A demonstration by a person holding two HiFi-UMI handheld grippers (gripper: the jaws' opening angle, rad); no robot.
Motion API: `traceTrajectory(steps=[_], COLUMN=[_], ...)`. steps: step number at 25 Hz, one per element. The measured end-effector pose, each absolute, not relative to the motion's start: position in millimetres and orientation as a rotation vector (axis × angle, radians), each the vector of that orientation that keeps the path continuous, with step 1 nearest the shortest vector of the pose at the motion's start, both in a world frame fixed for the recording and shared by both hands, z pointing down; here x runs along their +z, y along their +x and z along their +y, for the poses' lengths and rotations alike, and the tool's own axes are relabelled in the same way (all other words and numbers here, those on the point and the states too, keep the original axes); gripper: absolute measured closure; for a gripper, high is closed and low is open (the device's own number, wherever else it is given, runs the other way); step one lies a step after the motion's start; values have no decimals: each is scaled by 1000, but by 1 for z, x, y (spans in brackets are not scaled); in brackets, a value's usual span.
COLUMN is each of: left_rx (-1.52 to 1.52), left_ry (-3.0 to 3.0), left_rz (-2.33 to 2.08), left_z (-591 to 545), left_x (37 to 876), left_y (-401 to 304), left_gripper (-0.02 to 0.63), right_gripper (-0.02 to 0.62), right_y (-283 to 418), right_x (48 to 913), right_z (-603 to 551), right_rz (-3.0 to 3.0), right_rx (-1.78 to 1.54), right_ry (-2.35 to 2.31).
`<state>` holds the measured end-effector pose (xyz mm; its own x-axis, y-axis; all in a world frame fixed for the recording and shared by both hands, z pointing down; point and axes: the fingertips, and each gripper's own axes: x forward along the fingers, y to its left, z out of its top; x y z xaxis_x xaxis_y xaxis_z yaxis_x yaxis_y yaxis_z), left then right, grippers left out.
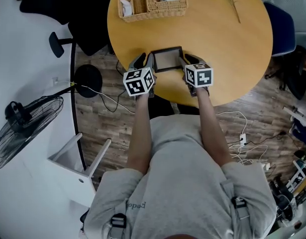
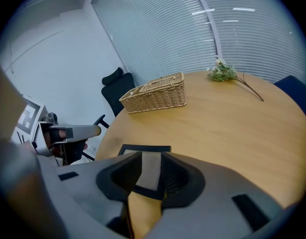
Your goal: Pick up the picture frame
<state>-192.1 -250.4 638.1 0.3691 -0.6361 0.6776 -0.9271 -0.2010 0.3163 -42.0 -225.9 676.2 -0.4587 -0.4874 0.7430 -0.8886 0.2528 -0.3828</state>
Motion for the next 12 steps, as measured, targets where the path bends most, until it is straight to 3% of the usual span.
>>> traceTrajectory(steps=[12], left_rx=[612], left_ry=[1831], left_rz=[-1301], left_z=[-231], left_x=[693], left_y=[-187], left_gripper=[489], right_gripper=[469], right_y=[-43], right_x=[707], right_z=[-223], right_rz=[-1966], right_rx=[1136], right_ry=[1277])
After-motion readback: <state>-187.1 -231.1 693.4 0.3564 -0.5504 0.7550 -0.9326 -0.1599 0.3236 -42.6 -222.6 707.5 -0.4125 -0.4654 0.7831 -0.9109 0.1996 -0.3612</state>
